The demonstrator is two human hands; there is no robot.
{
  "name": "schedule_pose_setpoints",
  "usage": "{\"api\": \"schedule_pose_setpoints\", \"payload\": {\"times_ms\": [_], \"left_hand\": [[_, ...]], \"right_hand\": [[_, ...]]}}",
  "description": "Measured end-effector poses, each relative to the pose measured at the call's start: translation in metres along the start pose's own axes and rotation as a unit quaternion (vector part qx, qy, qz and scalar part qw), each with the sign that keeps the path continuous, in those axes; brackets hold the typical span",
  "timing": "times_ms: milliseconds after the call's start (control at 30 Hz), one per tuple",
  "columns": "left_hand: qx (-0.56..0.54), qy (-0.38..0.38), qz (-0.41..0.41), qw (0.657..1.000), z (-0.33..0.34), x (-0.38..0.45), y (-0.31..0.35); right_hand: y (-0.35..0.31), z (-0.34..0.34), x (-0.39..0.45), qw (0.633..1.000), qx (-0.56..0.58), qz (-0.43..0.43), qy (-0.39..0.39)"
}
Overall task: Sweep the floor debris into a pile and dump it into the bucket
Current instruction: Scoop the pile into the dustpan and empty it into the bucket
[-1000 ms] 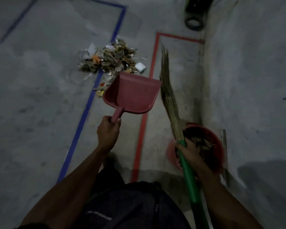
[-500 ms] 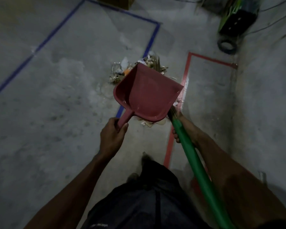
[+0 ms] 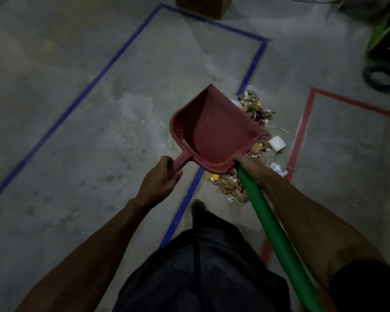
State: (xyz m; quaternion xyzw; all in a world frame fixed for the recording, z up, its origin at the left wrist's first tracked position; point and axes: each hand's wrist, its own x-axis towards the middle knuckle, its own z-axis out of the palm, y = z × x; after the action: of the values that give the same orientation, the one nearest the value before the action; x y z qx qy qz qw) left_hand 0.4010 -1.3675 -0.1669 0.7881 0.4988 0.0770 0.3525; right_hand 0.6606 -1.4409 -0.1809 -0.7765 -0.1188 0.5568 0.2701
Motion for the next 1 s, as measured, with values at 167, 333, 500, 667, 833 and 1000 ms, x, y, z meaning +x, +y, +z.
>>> {"api": "schedule_pose_setpoints", "payload": {"times_ms": [167, 333, 500, 667, 833, 1000], "left_hand": [[0.156, -0.026, -0.025, 0.987, -0.037, 0.07, -0.013], [0.193, -0.007, -0.095, 0.977, -0.063, 0.131, -0.029], [0.176, 0.01, -0.105, 0.979, -0.092, 0.198, -0.06], [0.184, -0.018, -0.045, 0.982, -0.129, 0.269, -0.1], [0.168, -0.062, -0.02, 0.984, -0.17, 0.319, -0.135], [0.136, -0.075, -0.037, 0.987, -0.195, 0.356, -0.161]], "right_hand": [[-0.079, 0.019, 0.035, 0.999, -0.038, -0.014, -0.007], [-0.138, 0.047, 0.061, 0.999, -0.036, -0.01, 0.006], [-0.175, 0.081, 0.096, 0.999, -0.022, 0.003, 0.043], [-0.21, 0.123, 0.12, 0.996, 0.037, 0.021, 0.084], [-0.243, 0.157, 0.108, 0.994, 0.063, 0.039, 0.086], [-0.236, 0.171, 0.104, 0.989, 0.059, 0.053, 0.121]]}}
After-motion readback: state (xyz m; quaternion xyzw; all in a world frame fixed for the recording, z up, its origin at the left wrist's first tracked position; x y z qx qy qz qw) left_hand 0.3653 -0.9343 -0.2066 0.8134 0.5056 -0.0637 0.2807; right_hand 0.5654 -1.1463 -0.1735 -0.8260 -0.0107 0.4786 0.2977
